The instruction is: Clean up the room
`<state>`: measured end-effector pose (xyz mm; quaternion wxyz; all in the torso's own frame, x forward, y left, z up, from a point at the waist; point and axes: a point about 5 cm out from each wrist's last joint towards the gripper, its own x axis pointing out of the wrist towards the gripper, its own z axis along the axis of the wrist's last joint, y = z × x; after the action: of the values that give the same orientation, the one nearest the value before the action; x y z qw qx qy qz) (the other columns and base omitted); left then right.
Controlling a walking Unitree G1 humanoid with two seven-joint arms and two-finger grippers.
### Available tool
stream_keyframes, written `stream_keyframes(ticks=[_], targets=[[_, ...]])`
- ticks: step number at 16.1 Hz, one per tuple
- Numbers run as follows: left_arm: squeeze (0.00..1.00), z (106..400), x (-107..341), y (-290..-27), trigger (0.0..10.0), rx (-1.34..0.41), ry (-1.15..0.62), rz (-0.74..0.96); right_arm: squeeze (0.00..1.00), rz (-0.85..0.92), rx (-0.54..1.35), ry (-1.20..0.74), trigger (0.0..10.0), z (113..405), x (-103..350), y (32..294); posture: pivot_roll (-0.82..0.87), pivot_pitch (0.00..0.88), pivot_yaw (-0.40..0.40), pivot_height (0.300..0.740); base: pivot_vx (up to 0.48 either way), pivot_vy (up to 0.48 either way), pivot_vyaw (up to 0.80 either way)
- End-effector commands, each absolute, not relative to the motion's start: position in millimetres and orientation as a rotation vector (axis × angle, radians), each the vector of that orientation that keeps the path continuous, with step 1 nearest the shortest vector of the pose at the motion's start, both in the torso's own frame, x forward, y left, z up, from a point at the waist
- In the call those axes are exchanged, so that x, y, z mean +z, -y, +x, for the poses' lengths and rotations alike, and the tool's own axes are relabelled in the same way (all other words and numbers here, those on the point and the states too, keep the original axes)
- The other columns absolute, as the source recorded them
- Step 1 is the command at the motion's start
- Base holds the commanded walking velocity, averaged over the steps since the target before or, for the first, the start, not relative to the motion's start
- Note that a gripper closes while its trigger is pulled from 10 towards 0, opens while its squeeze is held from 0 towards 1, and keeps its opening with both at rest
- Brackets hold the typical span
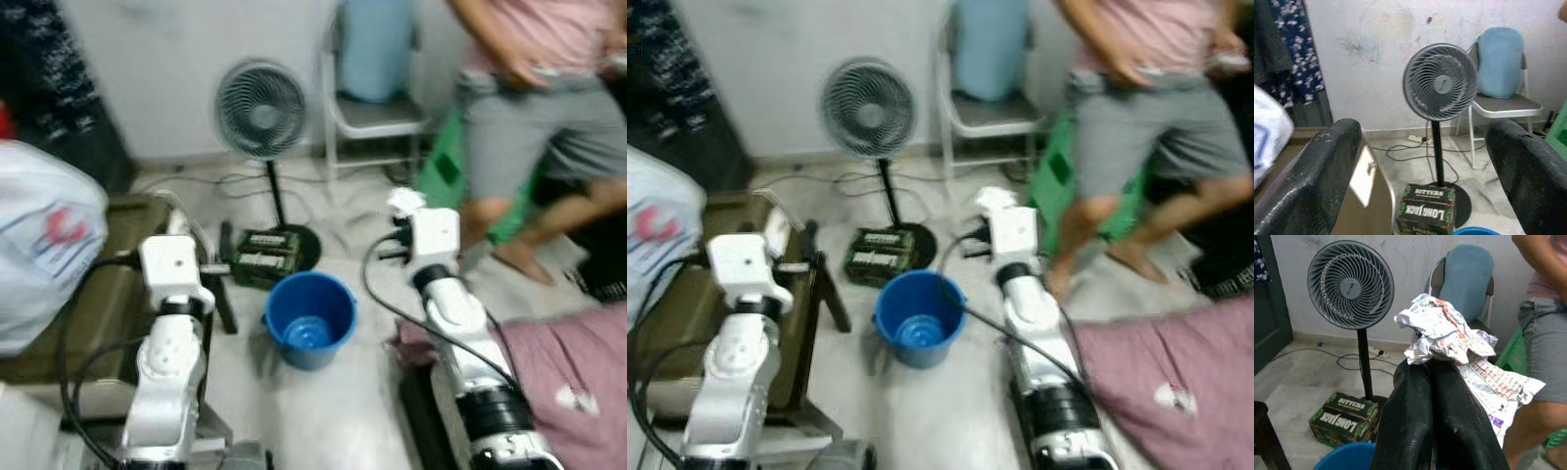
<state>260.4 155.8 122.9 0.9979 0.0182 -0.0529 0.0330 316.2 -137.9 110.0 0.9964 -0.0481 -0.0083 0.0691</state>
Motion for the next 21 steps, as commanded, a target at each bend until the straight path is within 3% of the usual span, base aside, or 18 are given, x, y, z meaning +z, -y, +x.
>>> stream_keyframes(ticks=[1,9,21], targets=[[0.0,261.3,122.0,-160.5,10.0,0.073,0.098,0.05,0.0,-0.073,0.153,0.038,10.0,317.3,114.5,131.3,0.02,0.0,-0.03,0.74,0.0,0.0,0.0],[0.0,271.8,117.5,-145.7,10.0,-0.04,0.065,0.043,0.0,-0.063,0.047,0.051,10.0,308.3,114.0,147.6,-0.05,0.011,0.062,0.74,0.0,0.0,0.0],[0.0,265.3,119.3,-141.2,10.0,-0.076,0.083,-0.005,0.0,-0.082,0.078,0.031,10.0,308.4,113.2,145.0,-0.03,0.028,0.019,0.74,0.022,0.0,0.12]])
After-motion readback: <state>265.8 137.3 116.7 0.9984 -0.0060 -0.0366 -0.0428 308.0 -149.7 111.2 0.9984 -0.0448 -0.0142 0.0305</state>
